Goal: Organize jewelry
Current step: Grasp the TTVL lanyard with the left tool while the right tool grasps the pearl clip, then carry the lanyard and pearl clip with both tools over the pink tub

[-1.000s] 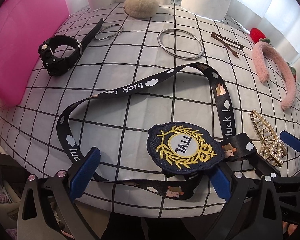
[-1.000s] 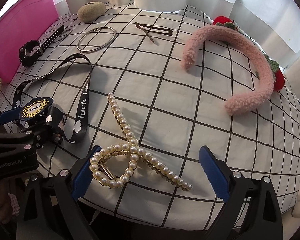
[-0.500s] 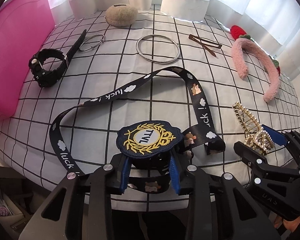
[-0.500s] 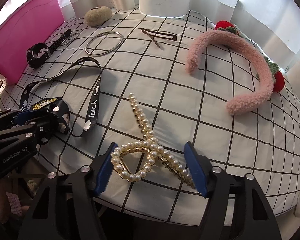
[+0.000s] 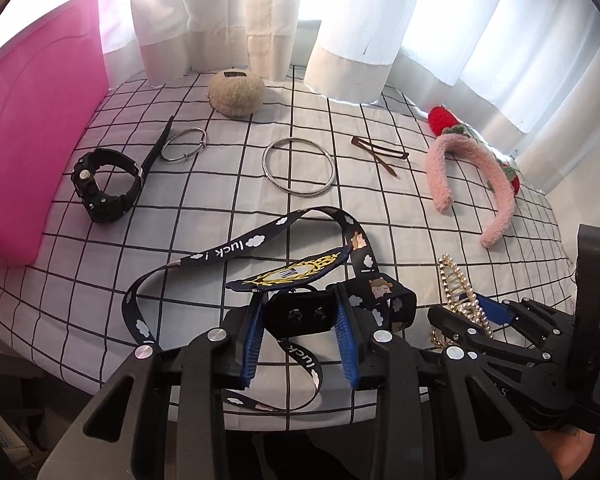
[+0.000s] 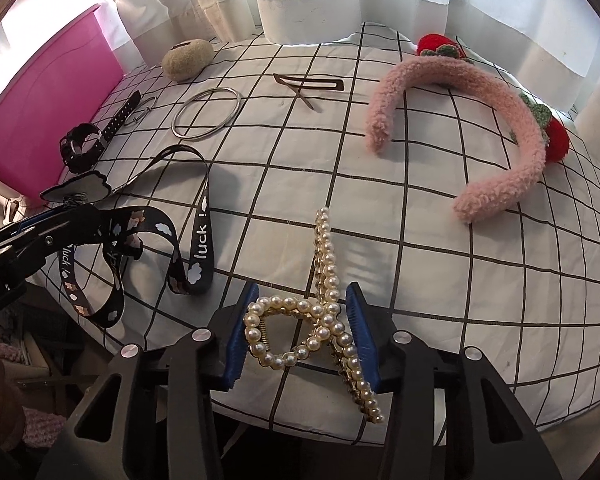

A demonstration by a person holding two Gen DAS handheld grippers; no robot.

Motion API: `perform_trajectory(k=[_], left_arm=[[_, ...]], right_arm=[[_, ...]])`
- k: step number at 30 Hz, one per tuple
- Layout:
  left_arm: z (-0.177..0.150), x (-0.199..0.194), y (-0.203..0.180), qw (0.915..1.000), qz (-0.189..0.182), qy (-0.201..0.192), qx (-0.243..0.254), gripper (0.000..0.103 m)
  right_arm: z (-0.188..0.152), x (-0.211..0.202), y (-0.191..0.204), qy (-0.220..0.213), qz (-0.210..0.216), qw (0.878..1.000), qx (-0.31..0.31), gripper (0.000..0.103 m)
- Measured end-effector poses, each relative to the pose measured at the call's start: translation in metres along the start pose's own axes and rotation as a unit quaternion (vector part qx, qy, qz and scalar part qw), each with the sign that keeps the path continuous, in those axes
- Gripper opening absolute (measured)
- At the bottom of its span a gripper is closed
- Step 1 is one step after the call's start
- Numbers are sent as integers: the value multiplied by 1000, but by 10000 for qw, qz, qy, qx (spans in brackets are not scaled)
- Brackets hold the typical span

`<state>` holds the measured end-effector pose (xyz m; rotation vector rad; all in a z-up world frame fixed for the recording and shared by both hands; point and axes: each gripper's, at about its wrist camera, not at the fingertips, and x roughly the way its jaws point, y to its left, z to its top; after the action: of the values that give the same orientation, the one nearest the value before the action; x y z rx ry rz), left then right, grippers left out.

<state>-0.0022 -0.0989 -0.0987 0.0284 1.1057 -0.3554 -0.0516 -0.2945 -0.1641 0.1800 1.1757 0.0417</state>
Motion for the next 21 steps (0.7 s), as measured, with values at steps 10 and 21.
perform_trajectory(k=[10, 21], left_arm=[[18, -30, 10, 9991, -54, -424, -13, 32], [37, -66, 21, 9960, -131, -884, 43, 32]], right_arm=[[2, -15, -1, -249, -18, 9996, 144, 40], [20, -48, 13, -619, -9, 9980, 116, 40]])
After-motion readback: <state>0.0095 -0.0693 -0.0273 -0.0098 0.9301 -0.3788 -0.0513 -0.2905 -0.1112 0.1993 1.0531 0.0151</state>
